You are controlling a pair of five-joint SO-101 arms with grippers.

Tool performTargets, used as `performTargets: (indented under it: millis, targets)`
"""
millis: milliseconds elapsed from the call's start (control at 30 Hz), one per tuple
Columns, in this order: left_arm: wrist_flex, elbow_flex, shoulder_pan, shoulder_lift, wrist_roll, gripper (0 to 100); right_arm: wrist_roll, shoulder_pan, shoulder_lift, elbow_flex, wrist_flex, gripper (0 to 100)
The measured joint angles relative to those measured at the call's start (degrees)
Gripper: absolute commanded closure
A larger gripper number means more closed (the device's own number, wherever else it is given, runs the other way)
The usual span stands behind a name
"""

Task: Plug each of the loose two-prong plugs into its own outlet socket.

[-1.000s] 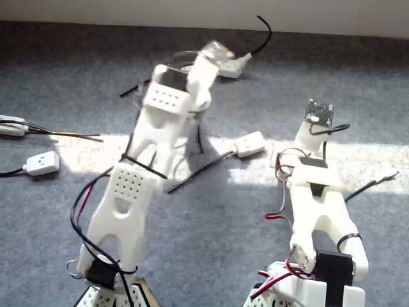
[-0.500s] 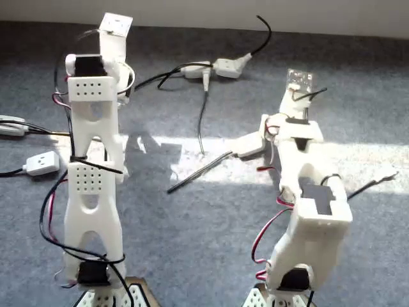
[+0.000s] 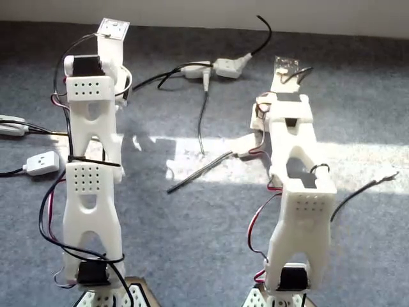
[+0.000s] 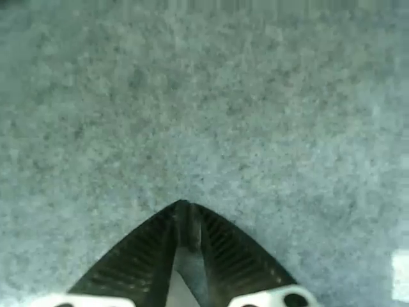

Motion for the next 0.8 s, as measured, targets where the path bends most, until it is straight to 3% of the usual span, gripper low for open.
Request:
performTargets:
  millis: [567, 800]
  targets:
    - [-0.2, 0.0, -0.1, 0.0, 0.0, 99, 0.2, 3.5, -2.2, -0.8, 11.2, 99.1]
    - [-0.2, 0.0, -0.1, 0.0, 0.0, 99, 1.6, -4.2, -2.2, 0.3, 13.2, 99.1]
